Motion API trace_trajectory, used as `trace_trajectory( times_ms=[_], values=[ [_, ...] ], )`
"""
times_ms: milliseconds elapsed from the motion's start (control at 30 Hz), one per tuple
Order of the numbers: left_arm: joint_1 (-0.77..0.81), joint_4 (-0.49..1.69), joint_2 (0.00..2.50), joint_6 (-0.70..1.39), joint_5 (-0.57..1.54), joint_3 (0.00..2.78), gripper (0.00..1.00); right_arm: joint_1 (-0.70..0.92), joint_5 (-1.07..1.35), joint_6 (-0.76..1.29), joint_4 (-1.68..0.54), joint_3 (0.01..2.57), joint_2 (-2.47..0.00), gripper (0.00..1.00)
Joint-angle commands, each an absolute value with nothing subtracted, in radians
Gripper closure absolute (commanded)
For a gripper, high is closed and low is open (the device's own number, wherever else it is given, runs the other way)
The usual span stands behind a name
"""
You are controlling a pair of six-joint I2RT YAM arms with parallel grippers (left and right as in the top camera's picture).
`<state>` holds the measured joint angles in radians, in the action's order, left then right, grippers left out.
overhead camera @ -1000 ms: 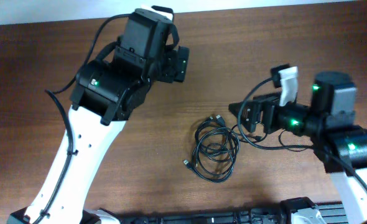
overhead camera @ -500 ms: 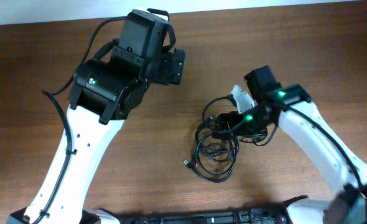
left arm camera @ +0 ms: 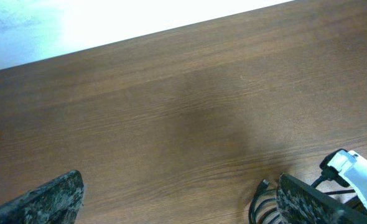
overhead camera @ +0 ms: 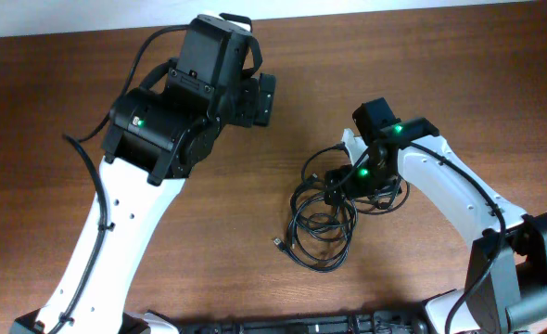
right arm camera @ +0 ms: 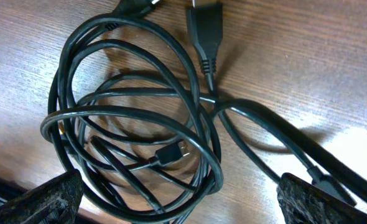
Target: Untangle cables
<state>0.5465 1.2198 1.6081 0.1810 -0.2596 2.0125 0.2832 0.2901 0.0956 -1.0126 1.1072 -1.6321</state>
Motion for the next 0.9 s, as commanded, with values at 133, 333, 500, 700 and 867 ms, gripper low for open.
trace_trajectory(
  times_ms=[133,333,500,700,867],
  values=[
    [0.542,1.222,1.608,0.193,-0.270,2.030,0.01,0.288,0.270,-0.049,-0.981,1.109,-1.637,0.01],
    [0.542,1.222,1.608,0.193,-0.270,2.030,0.01,0.288,0.306,-0.057,-0.955,1.109,-1.670,0.01],
    [0.542,1.222,1.608,0.193,-0.270,2.030,0.01,0.288,0.338,-0.056,-0.934,1.102,-1.710,0.04],
    [0.542,1.222,1.608,0.193,-0.270,2.030,0.01,0.289,0.385,-0.085,-0.923,1.096,-1.724,0.10],
    [0.542,1.222,1.608,0.193,-0.270,2.030,0.01,0.289,0.416,-0.143,-0.905,1.056,-1.725,0.10]
  ],
)
